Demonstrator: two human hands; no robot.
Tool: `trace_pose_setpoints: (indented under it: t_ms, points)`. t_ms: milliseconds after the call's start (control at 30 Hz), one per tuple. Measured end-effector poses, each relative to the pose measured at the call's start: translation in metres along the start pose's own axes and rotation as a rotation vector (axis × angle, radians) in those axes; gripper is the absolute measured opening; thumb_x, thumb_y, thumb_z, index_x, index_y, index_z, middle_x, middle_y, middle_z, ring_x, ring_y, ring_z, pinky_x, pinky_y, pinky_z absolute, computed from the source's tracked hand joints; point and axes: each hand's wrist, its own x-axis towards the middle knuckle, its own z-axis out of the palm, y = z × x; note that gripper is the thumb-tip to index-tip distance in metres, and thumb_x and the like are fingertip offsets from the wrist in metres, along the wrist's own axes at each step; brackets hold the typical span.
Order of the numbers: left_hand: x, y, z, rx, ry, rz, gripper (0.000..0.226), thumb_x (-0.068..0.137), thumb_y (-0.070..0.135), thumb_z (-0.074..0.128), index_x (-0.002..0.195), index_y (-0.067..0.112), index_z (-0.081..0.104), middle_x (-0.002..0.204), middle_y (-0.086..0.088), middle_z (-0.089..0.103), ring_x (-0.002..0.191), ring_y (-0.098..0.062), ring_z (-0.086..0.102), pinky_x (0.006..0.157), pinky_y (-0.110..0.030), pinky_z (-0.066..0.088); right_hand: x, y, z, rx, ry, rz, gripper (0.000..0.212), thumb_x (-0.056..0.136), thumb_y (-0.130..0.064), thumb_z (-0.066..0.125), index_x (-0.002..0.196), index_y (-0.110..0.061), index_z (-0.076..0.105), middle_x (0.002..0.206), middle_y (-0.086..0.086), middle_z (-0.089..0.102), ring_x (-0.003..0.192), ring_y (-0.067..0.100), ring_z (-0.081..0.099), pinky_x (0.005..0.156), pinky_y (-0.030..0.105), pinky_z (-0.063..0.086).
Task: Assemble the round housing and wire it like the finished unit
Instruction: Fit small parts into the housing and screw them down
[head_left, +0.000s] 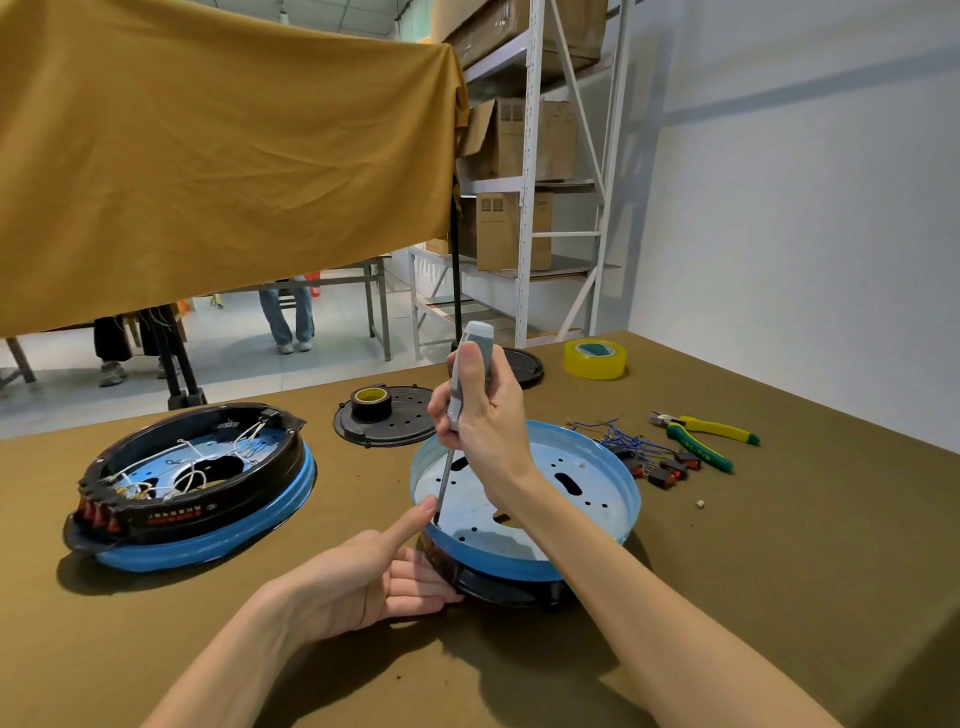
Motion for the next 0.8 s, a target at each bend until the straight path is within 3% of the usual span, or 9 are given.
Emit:
trace_pose_setpoints:
  t_ms: [133,400,633,733,800]
  points:
    - [0.0,0.0,-0.001,0.004,-0.003,0.0,0.104,0.056,0.069,0.079,0.126,-0.005,0.057,0.113,-0.026,0.073,0.106,-0.033,0.074,0.081,-0.036,0.063,0.003,-0.002,-0.002,0.008,0.005,-0.02,0.039,0.098,-0.052,0.048,0.105,-0.013,0.049,0.068,0.008,0.059,0.049,0.012,0.051,0.044,0.019,0.038]
    - [0.001,-0.001,-0.003,0.012,-0.008,0.01,0.105,0.058,0.07,0.079,0.128,-0.005,0.056,0.114,-0.026,0.073,0.107,-0.033,0.073,0.082,-0.036,0.063,-0.001,0.002,-0.002,0.001,-0.003,0.024,0.025,0.106,-0.043,0.048,0.099,-0.019,0.048,0.069,0.006,0.059,0.05,0.012,0.05,0.045,0.02,0.038]
    - [0.002,-0.003,-0.003,0.009,-0.003,0.023,0.103,0.06,0.07,0.079,0.126,-0.007,0.057,0.113,-0.027,0.073,0.106,-0.033,0.074,0.079,-0.035,0.063,0.004,-0.01,0.004,-0.235,-0.072,-0.071,0.031,0.096,-0.023,0.071,0.112,-0.007,0.049,0.091,0.017,0.07,0.072,0.015,0.073,0.061,0.022,0.055]
    - [0.003,-0.003,-0.004,0.015,-0.01,0.016,0.104,0.059,0.07,0.08,0.126,-0.006,0.058,0.114,-0.027,0.073,0.107,-0.033,0.074,0.08,-0.035,0.063,0.007,-0.022,0.006,-0.235,-0.141,-0.058,0.036,0.099,-0.03,0.066,0.124,-0.014,0.044,0.095,0.021,0.064,0.067,0.019,0.063,0.066,0.03,0.056]
    - [0.003,-0.002,-0.005,0.022,-0.016,0.016,0.107,0.056,0.071,0.082,0.127,-0.006,0.058,0.114,-0.026,0.073,0.107,-0.033,0.073,0.079,-0.035,0.063,0.009,-0.03,0.006,-0.209,-0.183,-0.008,0.035,0.099,-0.04,0.051,0.127,-0.019,0.049,0.092,0.018,0.063,0.072,0.02,0.059,0.072,0.037,0.053]
